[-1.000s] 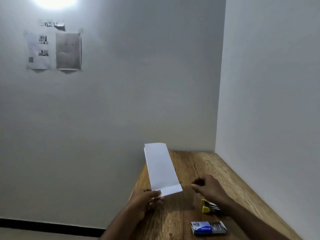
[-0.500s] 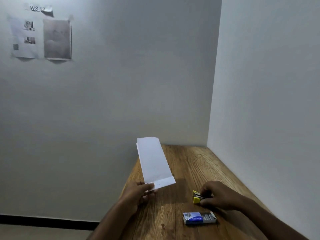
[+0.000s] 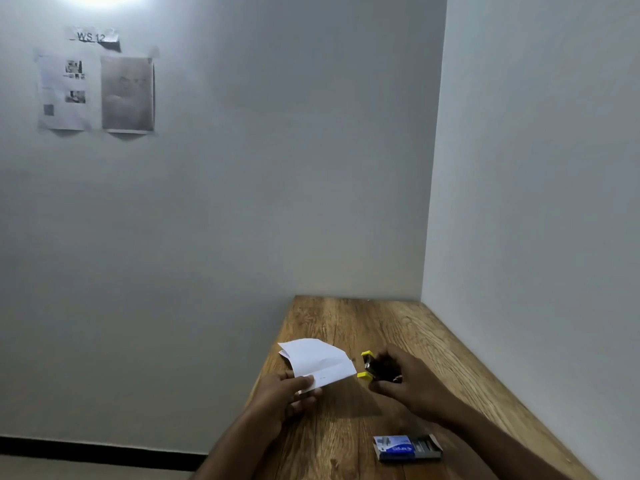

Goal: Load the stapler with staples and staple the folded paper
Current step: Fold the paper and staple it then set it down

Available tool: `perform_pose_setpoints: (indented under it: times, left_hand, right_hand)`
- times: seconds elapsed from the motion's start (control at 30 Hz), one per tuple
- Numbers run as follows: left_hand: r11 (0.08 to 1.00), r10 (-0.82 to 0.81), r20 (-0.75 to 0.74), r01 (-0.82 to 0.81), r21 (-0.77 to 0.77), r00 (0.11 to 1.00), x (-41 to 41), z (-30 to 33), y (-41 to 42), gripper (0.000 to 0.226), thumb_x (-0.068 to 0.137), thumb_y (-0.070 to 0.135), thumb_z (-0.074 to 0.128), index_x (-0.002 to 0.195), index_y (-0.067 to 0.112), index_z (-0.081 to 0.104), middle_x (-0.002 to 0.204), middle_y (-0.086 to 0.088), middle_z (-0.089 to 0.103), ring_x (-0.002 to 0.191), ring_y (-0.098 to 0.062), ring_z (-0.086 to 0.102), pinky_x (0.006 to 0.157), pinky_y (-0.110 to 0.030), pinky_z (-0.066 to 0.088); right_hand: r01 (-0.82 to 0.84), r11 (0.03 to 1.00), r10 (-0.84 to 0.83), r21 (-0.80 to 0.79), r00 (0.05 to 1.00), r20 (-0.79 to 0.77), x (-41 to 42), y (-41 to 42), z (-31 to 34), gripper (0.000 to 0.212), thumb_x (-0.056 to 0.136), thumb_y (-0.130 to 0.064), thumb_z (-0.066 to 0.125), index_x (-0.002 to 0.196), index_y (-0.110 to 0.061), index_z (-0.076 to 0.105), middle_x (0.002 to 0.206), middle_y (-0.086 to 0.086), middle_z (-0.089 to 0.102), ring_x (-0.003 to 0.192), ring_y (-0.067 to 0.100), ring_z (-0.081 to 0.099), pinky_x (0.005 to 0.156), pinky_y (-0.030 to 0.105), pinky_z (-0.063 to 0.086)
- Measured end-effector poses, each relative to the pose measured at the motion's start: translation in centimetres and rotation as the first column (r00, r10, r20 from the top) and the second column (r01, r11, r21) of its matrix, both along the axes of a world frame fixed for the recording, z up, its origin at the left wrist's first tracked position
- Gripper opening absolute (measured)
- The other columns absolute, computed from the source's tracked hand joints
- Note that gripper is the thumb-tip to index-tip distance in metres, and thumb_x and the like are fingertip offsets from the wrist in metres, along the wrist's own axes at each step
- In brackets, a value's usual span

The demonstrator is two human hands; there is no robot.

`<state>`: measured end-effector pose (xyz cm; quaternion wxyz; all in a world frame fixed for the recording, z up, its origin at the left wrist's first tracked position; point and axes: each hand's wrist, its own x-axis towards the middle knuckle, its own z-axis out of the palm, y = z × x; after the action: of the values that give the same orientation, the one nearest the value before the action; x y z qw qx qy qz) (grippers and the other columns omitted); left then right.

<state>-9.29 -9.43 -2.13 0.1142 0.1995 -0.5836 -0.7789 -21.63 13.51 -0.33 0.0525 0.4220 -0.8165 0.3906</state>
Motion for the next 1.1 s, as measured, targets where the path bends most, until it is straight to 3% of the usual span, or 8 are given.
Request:
perform_pose_setpoints:
  times: [0.23,0.4,0.53,0.63,0.7,0.8,0.9,1.1]
  left_hand:
    - [1.000,0.006,0.014,-0.006,0.020,1.000,0.2,0.1,0.2,0.024,0.084,-0.001,0.073,0.106,-0.004,0.063,0.100,-0.022,0.073,0.069,-0.025,0.074,0.062,-0.029,0.061]
    - [1.000,0.013,0.004,-0.013,0.011,1.000,0.2,0.0,0.2,0.023,0.084,0.000,0.073,0.105,-0.005,0.064,0.102,-0.023,0.074,0.075,-0.027,0.074,0.069,-0.032,0.061]
    - [1.000,0.024,0.013,-0.025,0.013,1.000,0.0,0.1,0.3,0.021,0.084,0.000,0.073,0.104,-0.005,0.065,0.102,-0.022,0.073,0.076,-0.028,0.074,0.075,-0.035,0.059]
    - [0.999,0.033,0.014,-0.033,0.021,0.999,0.0,0.1,0.3,0.022,0.084,0.000,0.073,0.104,-0.005,0.065,0.103,-0.022,0.072,0.078,-0.030,0.074,0.074,-0.035,0.060]
    - [0.999,0.042,0.011,-0.042,0.032,0.999,0.0,0.1,0.3,0.024,0.084,0.000,0.073,0.106,-0.005,0.064,0.106,-0.021,0.072,0.081,-0.030,0.075,0.074,-0.035,0.060]
    - [0.998,0.048,0.004,-0.048,0.044,0.999,0.0,0.2,0.4,0.026,0.085,0.000,0.072,0.109,-0.007,0.064,0.110,-0.023,0.071,0.082,-0.029,0.075,0.068,-0.031,0.061]
    - [0.997,0.052,-0.006,-0.052,0.052,0.999,-0.1,0.1,0.4,0.025,0.085,-0.001,0.072,0.108,-0.007,0.063,0.109,-0.023,0.071,0.080,-0.028,0.075,0.067,-0.031,0.062]
    - [0.996,0.075,-0.024,-0.074,0.040,0.997,0.0,-0.1,0.7,0.024,0.085,-0.001,0.072,0.107,-0.003,0.062,0.112,-0.021,0.070,0.082,-0.029,0.076,0.070,-0.033,0.062]
  right_hand:
    - [-0.014,1.000,0.015,0.013,1.000,-0.025,0.0,-0.3,-0.5,0.033,0.079,-0.028,0.080,0.100,-0.039,0.058,0.098,-0.018,0.069,0.095,-0.007,0.064,0.078,0.015,0.053]
    - [0.035,0.998,-0.032,0.056,0.998,-0.048,0.0,-0.6,-0.9,0.035,0.076,-0.045,0.078,0.105,-0.030,0.063,0.094,-0.008,0.069,0.085,0.009,0.065,0.070,0.023,0.055]
    - [-0.014,0.996,0.016,0.090,1.000,-0.014,0.2,-0.9,-0.8,0.023,0.084,-0.039,0.073,0.096,-0.044,0.054,0.090,-0.019,0.068,0.083,-0.003,0.065,0.067,0.018,0.053]
    - [-0.026,0.997,0.018,0.066,0.992,0.123,0.5,-1.2,-0.6,0.020,0.089,-0.034,0.069,0.096,-0.043,0.052,0.088,-0.005,0.070,0.073,0.001,0.069,0.061,0.019,0.055]
    - [-0.019,0.998,0.004,0.058,0.965,0.263,1.0,-1.6,-0.3,0.021,0.088,-0.045,0.068,0.100,-0.040,0.051,0.089,-0.002,0.070,0.065,0.002,0.067,0.056,0.017,0.052]
    - [0.013,0.992,-0.070,0.125,0.880,0.470,1.6,-2.3,0.4,0.048,0.084,-0.072,0.052,0.105,-0.029,0.055,0.083,-0.002,0.066,0.056,0.002,0.056,0.049,0.018,0.045]
    - [0.005,0.991,-0.085,0.132,0.793,0.603,1.5,-3.0,0.9,0.068,0.084,-0.078,0.041,0.095,-0.015,0.063,0.069,-0.004,0.059,0.052,0.005,0.048,0.049,0.020,0.038]
    - [0.043,0.999,-0.034,0.008,0.675,0.737,1.8,-4.7,1.3,0.061,0.075,-0.065,0.068,0.107,-0.012,0.070,0.102,0.006,0.073,0.073,0.013,0.066,0.058,0.025,0.052]
